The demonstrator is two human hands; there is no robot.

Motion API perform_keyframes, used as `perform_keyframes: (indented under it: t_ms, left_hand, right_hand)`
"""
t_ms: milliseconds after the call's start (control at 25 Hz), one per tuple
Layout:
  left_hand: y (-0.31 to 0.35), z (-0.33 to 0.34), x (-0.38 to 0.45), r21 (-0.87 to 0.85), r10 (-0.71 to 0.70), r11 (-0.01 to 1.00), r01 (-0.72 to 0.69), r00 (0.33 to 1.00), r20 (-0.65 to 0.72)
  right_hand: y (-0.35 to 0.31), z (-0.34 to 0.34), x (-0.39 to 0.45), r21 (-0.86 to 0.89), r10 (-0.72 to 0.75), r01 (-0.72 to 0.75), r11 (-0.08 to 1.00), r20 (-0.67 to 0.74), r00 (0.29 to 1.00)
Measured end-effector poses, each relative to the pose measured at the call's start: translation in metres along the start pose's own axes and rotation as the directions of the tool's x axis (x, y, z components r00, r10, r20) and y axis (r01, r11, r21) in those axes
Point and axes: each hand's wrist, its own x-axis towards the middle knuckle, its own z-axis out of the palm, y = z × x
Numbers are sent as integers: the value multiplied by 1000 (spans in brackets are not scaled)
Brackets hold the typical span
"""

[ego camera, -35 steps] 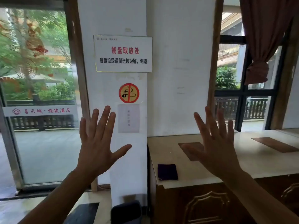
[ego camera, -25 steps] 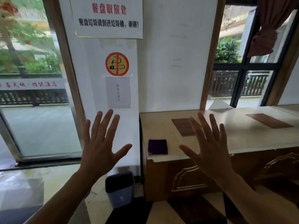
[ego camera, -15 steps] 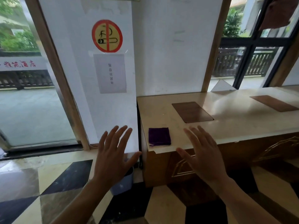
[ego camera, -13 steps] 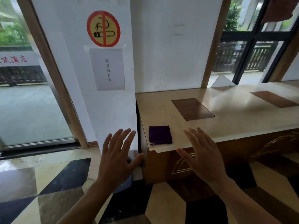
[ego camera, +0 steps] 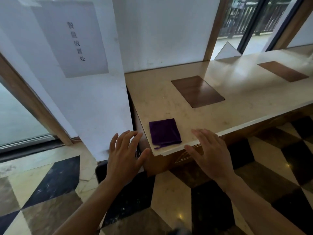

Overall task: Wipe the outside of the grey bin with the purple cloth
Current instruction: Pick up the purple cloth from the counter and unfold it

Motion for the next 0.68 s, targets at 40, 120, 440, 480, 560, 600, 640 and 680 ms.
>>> perform_keyframes:
  t_ms: [40,120,440,480,560,600,640,680]
  left_hand:
    - [-4,11,10,-7,0,1000,0,1000,6]
    - [-12,34,30,-8,-10,1000,11,1000,20]
    - [-31,112,106,79,-111,992,103,987,116]
    - [-32,122,113,87,-126,990,115,983,136]
    - [-33,138,124,88,-157,986,143,969,189]
    - [-34,144,126,87,-172,984,157,962,212]
    - [-36,151,129,88,-183,982,167,956,230]
    - [-39,158,133,96,-190,981,171,951,243]
  right_hand:
    - [5,8,11,6,1,-1,1000,7,1000]
    - [19,25,34,22,-8,8,1000,28,1000]
    - [77,87,132,155,-51,27,988,152,987]
    - [84,95,140,155,-54,27,988,174,983]
    - [93,111,157,171,-49,10,985,224,973]
    - [96,118,161,177,-50,5,984,252,966]
    - [100,127,166,182,-53,1,983,281,958]
    - [103,135,171,180,-55,-1,984,305,951]
